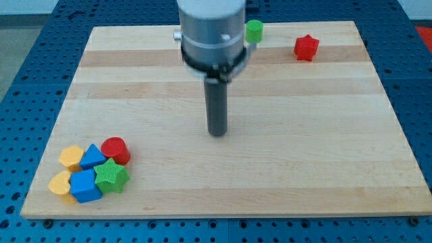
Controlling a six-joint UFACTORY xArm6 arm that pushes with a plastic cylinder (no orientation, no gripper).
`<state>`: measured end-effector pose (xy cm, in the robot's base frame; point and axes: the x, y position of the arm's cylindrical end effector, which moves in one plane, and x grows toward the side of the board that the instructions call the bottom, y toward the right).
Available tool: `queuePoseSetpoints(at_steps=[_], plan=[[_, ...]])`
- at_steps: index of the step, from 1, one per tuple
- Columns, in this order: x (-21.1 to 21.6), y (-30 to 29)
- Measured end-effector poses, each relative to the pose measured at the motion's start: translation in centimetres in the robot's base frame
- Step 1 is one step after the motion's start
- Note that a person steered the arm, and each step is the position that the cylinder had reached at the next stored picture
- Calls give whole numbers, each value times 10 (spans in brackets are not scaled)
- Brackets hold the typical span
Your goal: Nudge the blue cube a bit left
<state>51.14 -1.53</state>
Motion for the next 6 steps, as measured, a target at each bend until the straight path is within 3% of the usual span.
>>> queuePoseSetpoints(at_steps=[2,6], plan=[[98,-77],[107,-148]])
